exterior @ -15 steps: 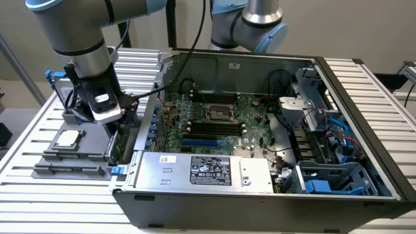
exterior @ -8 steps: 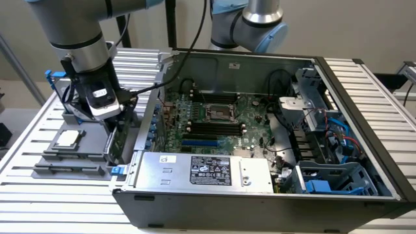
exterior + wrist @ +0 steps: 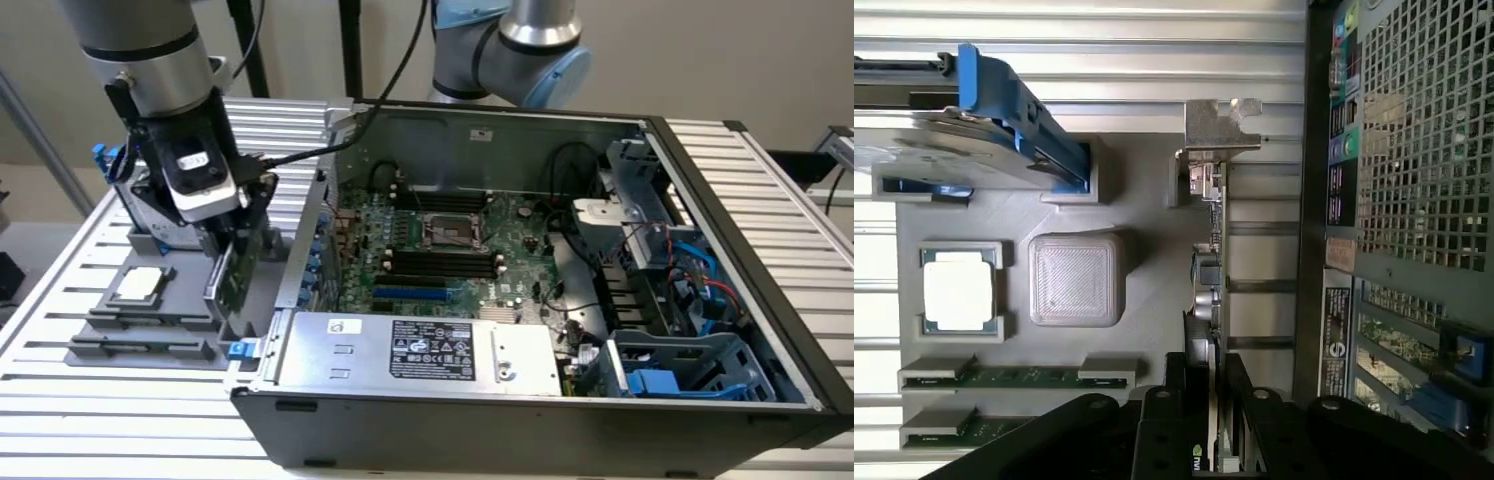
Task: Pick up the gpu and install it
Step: 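Reach for the gpu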
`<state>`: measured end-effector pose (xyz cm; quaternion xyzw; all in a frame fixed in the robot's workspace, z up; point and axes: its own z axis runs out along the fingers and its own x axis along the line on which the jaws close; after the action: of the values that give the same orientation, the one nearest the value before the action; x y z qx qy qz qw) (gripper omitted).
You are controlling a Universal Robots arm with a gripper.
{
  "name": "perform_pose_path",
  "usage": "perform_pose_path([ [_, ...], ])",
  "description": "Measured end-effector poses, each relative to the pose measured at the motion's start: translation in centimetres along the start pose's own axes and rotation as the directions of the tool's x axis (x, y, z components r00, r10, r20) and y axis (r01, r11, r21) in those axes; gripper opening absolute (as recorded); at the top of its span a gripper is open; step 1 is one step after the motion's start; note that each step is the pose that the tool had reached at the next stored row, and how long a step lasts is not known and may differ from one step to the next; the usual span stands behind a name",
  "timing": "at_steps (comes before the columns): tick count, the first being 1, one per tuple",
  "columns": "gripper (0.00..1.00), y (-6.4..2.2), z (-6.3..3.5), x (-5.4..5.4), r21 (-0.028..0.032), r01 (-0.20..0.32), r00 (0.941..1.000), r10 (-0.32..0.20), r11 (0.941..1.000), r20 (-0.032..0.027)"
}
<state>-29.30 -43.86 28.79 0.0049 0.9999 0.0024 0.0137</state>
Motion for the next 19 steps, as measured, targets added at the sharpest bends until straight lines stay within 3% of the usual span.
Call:
perform_pose_path([
  [19, 0.26, -0.03, -8.64, -0.7, -0.0001, 0.000, 1.0000, 0.000, 1.0000, -0.0001],
])
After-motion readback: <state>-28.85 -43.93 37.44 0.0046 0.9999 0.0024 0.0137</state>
